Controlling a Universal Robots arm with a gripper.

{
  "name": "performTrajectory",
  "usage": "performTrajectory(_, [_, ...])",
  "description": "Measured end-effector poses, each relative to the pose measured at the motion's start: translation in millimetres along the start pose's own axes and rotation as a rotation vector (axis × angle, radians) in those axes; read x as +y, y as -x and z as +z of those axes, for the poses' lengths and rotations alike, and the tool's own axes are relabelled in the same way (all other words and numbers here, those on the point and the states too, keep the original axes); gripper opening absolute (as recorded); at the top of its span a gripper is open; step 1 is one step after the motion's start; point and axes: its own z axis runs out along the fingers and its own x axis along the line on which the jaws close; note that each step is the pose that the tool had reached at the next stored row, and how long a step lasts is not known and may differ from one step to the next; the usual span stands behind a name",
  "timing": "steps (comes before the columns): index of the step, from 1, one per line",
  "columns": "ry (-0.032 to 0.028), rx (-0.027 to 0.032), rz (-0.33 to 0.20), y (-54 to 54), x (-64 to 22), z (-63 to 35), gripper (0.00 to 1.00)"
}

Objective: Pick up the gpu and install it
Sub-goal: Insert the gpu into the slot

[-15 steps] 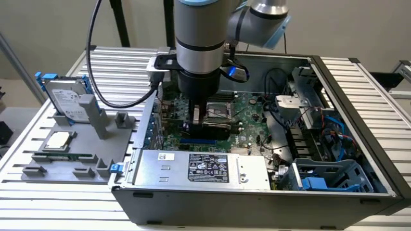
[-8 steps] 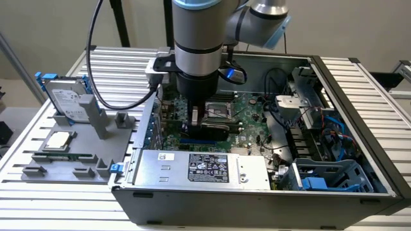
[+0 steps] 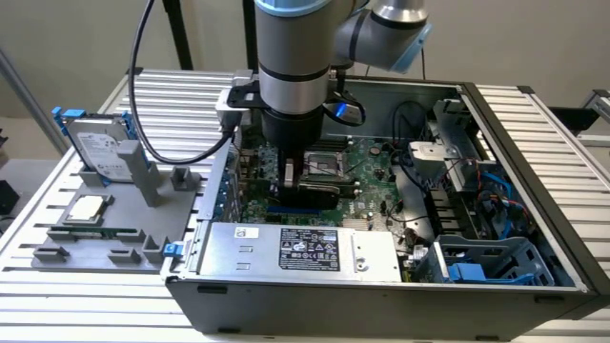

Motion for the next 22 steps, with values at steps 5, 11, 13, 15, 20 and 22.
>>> performTrajectory(5, [0.0004, 0.0001, -0.009, 0.6, 0.0, 1.0, 0.00])
performTrajectory(11, [0.0004, 0.0000, -0.010, 0.7, 0.0, 1.5, 0.00])
performTrajectory(13, [0.0004, -0.0001, -0.010, 0.7, 0.0, 2.6, 0.00])
performTrajectory(15, [0.0004, 0.0000, -0.010, 0.6, 0.0, 3.9, 0.00])
performTrajectory(20, [0.0005, 0.0001, -0.010, 0.5, 0.1, 7.4, 0.00])
performTrajectory(22, [0.0005, 0.0003, -0.010, 0.5, 0.1, 8.2, 0.00])
